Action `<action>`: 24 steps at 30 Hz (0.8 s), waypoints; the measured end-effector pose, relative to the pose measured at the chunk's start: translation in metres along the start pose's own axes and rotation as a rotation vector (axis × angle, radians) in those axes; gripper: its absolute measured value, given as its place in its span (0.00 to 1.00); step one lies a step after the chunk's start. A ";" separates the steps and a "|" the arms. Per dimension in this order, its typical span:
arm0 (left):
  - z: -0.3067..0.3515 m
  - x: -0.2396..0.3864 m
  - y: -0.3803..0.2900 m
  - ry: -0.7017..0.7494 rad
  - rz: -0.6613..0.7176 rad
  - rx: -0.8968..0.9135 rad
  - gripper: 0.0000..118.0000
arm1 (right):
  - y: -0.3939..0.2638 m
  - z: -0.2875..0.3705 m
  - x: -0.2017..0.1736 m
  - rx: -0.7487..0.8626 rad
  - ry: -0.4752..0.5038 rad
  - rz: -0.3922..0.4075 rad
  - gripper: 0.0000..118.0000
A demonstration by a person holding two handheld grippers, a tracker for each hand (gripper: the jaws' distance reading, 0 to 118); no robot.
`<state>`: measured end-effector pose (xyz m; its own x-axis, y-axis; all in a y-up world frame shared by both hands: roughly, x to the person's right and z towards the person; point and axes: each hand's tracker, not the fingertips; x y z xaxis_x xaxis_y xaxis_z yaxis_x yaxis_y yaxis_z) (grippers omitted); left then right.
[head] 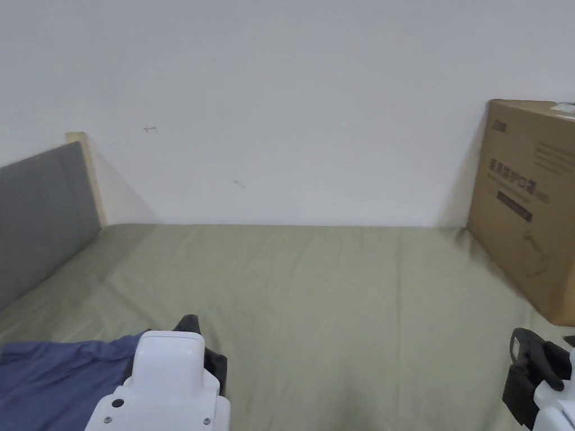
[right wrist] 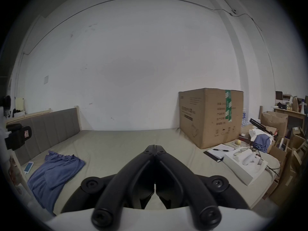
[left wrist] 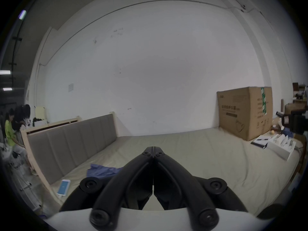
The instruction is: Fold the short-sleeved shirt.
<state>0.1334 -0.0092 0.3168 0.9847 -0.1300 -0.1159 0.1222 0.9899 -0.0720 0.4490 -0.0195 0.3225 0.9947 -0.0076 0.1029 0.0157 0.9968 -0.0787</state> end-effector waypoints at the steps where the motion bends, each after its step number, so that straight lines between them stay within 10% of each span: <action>1: 0.005 -0.013 -0.001 0.002 -0.004 0.003 0.00 | -0.001 -0.002 -0.013 -0.004 0.039 0.001 0.00; 9: 0.046 -0.118 -0.018 0.290 -0.030 -0.038 0.00 | -0.005 -0.005 -0.126 -0.043 0.401 0.057 0.00; 24: -0.044 -0.184 -0.029 0.210 0.127 -0.302 0.00 | 0.012 -0.028 -0.137 -0.137 0.491 0.030 0.00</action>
<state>-0.0568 -0.0160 0.2971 0.9389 -0.0472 -0.3408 -0.0720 0.9417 -0.3287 0.3161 -0.0092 0.2796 0.9248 -0.0482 -0.3774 -0.0335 0.9777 -0.2072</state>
